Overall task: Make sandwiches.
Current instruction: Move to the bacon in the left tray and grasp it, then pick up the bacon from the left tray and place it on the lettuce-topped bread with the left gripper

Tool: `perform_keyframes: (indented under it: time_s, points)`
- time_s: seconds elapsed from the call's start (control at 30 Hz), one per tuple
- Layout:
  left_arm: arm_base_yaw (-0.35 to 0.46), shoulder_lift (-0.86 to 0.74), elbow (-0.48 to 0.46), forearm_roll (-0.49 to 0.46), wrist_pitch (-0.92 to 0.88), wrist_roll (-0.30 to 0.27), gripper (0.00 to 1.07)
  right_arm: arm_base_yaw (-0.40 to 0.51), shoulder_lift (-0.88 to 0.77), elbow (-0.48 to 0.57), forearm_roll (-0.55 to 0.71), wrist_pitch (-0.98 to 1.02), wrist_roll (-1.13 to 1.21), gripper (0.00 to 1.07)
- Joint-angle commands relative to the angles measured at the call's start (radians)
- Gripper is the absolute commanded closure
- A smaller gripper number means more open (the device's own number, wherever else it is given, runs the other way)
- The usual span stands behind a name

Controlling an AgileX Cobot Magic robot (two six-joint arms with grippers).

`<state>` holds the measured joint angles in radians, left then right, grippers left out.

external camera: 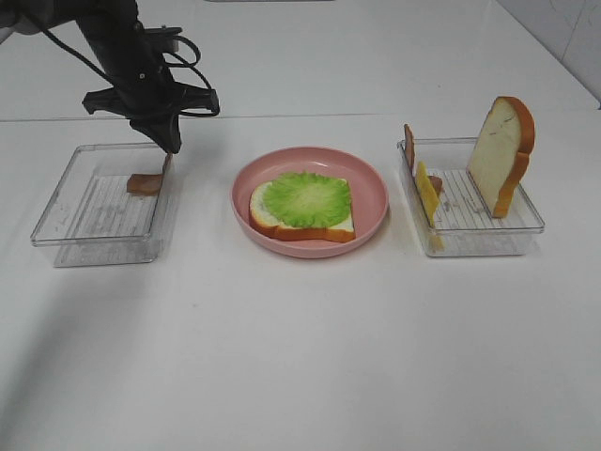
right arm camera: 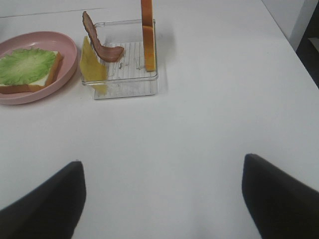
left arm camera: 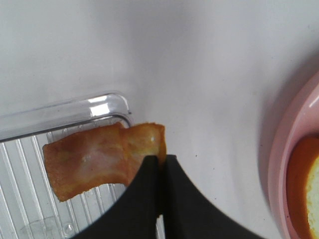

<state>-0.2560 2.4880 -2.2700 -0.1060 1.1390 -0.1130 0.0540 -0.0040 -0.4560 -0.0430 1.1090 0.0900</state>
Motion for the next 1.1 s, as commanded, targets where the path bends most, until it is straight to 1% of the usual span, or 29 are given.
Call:
perform_keyframes:
  time_s: [0.03,0.5,0.6,0.73,0.77,0.83,1.1]
  points:
    - [-0.001,0.005,-0.001,-0.008,-0.021,0.001,1.07,-0.001,-0.031,0.003,0.001,-0.009,-0.006,0.27]
    - [-0.001,-0.001,-0.001,-0.008,0.022,-0.001,1.07,-0.001,-0.031,0.003,0.001,-0.009,-0.006,0.27]
    - [-0.001,-0.022,-0.001,-0.008,0.045,-0.002,1.07,-0.001,-0.031,0.003,0.001,-0.009,-0.006,0.27]
    - [-0.001,-0.042,-0.029,-0.008,0.104,-0.004,1.07,-0.001,-0.031,0.003,0.001,-0.009,-0.006,0.27]
    - [-0.001,-0.044,-0.053,-0.010,0.154,-0.005,1.07,-0.001,-0.031,0.003,0.001,-0.009,-0.006,0.27]
    - [-0.001,-0.044,-0.071,-0.012,0.180,-0.005,1.07,-0.001,-0.031,0.003,0.001,-0.009,-0.006,0.27]
    - [-0.005,-0.104,-0.069,-0.046,0.180,-0.005,1.07,-0.001,-0.031,0.003,0.001,-0.009,-0.006,0.27]
